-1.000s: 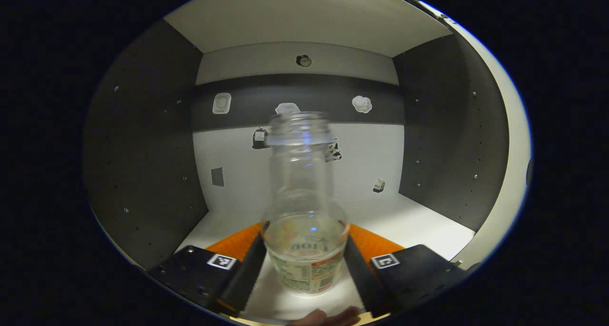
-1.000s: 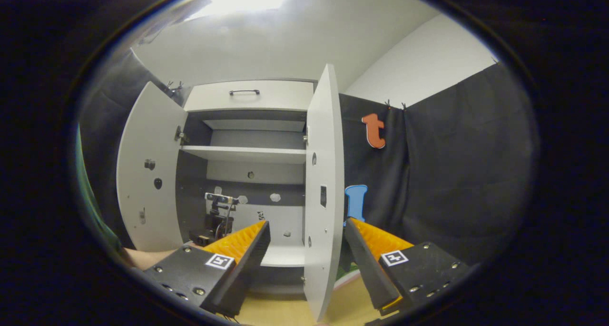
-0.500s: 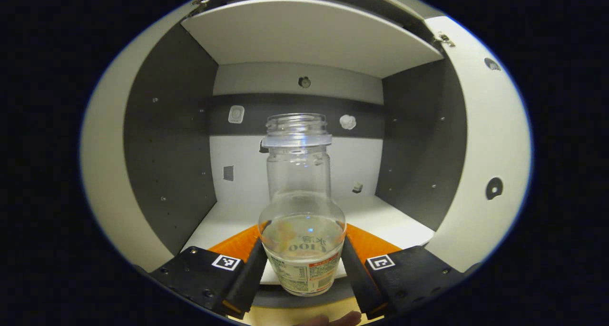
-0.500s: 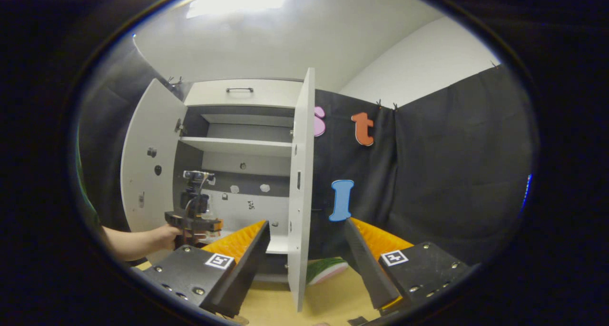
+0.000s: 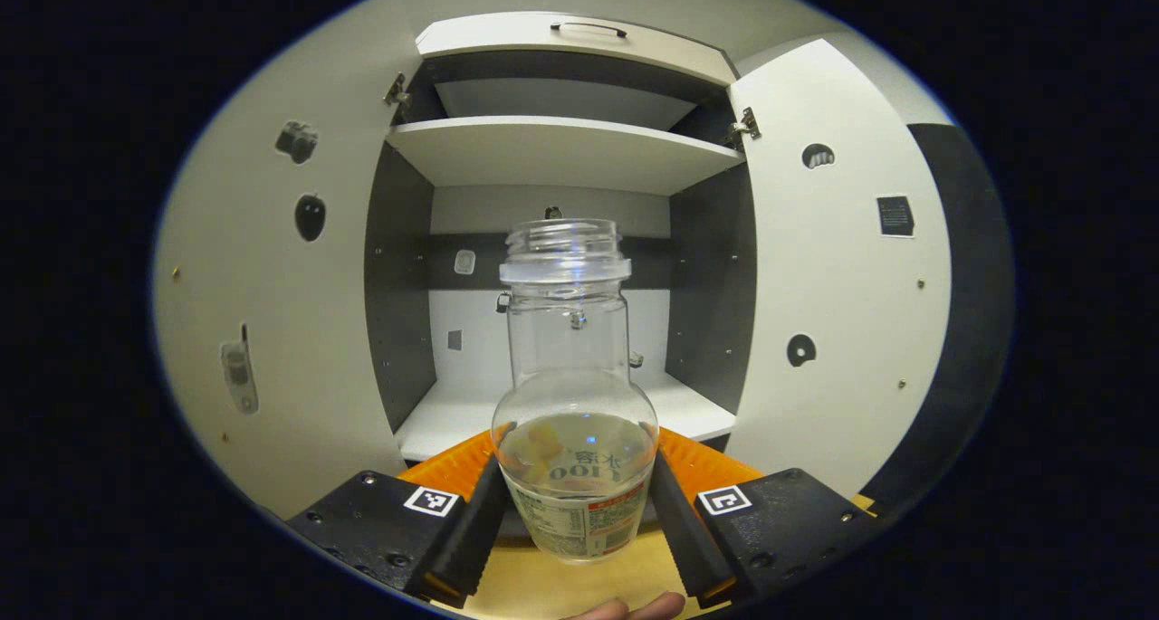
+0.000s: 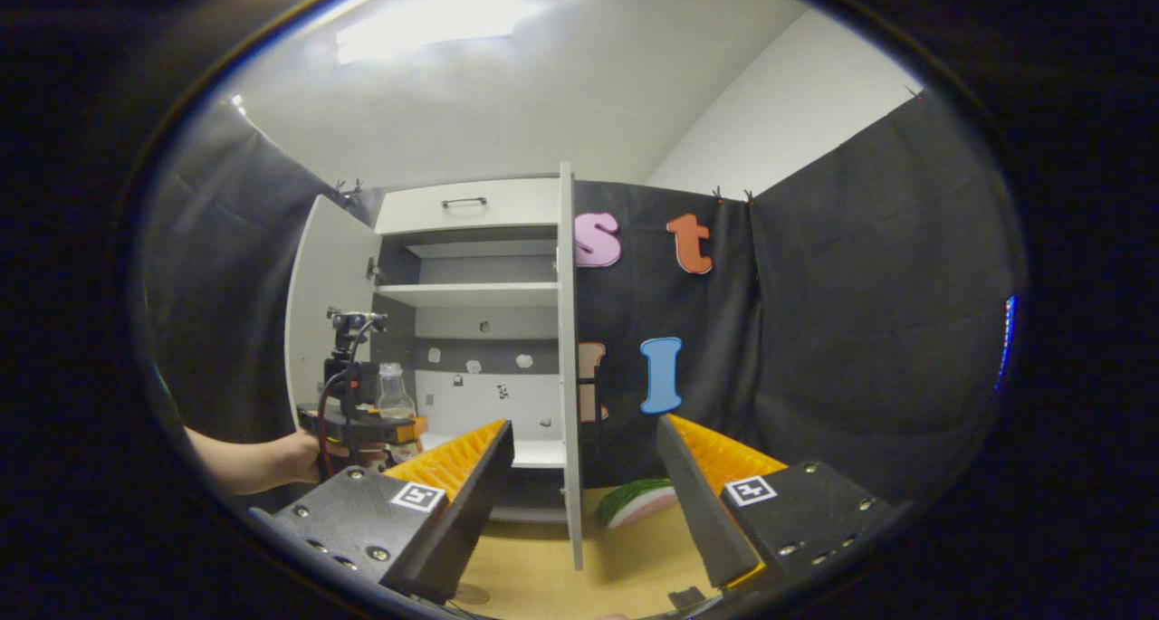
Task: Grasp the bottle in the cabinet with the left hand and place it on the coaster, then close the right door with the right hand and the left door with the left hand.
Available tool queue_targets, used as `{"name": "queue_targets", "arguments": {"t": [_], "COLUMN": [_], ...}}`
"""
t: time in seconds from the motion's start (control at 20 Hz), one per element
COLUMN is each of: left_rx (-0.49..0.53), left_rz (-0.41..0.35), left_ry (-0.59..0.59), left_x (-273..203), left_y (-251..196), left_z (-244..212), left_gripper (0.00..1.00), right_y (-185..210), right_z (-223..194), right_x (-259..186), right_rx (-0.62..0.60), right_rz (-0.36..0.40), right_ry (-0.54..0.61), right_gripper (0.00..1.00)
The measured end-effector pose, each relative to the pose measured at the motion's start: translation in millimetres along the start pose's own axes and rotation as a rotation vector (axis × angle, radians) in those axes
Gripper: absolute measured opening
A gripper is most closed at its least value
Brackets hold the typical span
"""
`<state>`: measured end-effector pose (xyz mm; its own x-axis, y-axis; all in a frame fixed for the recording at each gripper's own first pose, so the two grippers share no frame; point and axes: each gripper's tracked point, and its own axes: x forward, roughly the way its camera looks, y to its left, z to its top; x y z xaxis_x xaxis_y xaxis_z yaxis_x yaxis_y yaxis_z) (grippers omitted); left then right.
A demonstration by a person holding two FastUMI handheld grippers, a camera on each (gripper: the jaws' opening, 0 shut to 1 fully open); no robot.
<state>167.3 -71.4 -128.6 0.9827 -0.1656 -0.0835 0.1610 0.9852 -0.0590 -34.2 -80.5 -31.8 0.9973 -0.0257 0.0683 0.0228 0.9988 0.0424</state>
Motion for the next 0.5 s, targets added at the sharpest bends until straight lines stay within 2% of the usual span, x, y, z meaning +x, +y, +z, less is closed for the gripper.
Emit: {"name": "queue_targets", "arguments": {"t": [0.2,0.5], "left_rx": [-0.006,0.013], "left_rz": [0.012,-0.022], "left_ry": [0.0,0.048], "left_x": [-34,-65], "left_y": [-21,-53], "left_z": [-25,-86], "left_gripper": [0.81,0.81], "right_y": [-13,-26], "right_z": [5,-5], "right_x": [-24,-44], "right_rx": [0.006,0.002], "right_rz": [0.012,-0.007], "right_ry": [0.007,0.029], "right_gripper": [0.97,0.97]}}
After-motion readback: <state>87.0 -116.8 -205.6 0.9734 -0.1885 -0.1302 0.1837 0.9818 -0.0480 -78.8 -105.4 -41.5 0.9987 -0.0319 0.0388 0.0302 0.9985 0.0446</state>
